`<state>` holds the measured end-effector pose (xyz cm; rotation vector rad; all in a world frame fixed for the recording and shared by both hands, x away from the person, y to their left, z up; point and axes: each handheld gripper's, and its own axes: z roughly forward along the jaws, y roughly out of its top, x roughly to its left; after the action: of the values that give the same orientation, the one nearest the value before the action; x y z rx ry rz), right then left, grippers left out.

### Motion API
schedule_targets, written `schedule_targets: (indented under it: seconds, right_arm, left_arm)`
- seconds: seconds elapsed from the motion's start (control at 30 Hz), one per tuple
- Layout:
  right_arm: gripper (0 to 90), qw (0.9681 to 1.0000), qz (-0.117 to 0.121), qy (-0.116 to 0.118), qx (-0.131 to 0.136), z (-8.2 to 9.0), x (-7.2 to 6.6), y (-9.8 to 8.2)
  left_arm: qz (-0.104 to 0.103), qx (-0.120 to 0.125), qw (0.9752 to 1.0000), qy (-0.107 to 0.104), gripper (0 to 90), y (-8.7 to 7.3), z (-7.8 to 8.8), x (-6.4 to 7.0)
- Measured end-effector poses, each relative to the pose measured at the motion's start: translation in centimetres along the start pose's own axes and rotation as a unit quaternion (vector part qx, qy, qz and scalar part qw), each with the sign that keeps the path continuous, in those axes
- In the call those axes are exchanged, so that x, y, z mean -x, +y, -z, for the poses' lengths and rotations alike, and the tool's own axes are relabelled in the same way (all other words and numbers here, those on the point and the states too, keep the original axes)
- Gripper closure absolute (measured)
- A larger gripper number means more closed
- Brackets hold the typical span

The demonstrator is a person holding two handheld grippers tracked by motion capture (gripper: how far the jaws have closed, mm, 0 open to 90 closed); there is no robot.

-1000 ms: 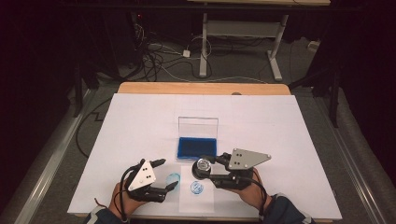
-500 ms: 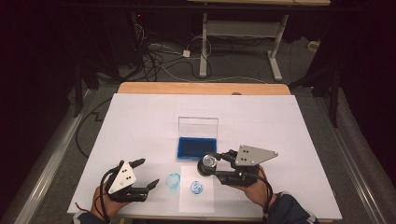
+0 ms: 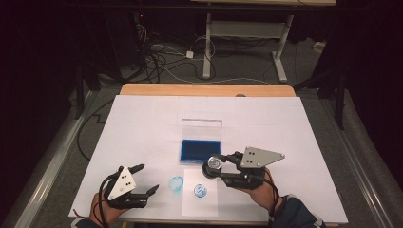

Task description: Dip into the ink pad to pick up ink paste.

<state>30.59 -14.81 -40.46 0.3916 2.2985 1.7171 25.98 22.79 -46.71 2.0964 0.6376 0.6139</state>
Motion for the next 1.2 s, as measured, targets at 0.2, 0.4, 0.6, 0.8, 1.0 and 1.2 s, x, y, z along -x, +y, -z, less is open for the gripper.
schedule_targets:
  seconds: [0.2,0.4,0.6,0.8,1.0,1.2]
  right_arm:
    - [56.9,1.0000,-0.002,-0.004,0.000,0.2,0.1,0.0]
    - [56.8,1.0000,-0.001,-0.007,-0.001,0.5,0.1,0.2]
    - [56.8,0.9999,-0.002,-0.013,-0.002,0.9,0.3,0.3]
    - [56.8,0.9998,-0.005,-0.021,-0.003,1.4,0.6,0.4]
    - [56.8,0.9994,-0.009,-0.033,0.000,2.2,1.0,0.5]
    - [56.8,0.9988,-0.010,-0.047,-0.002,2.8,1.5,0.4]
  left_arm:
    - [0.004,-0.004,1.0000,-0.003,18.3,-0.1,0.0,0.1]
    - [-0.003,-0.001,1.0000,0.000,18.3,-0.1,0.0,0.2]
    - [-0.004,-0.002,1.0000,-0.002,18.3,0.0,-0.1,0.2]
    - [-0.004,-0.002,1.0000,-0.003,18.3,0.0,-0.1,0.3]
    - [-0.005,-0.002,1.0000,-0.004,18.3,0.0,-0.1,0.3]
    - [0.001,-0.005,1.0000,-0.006,18.3,0.0,-0.1,0.3]
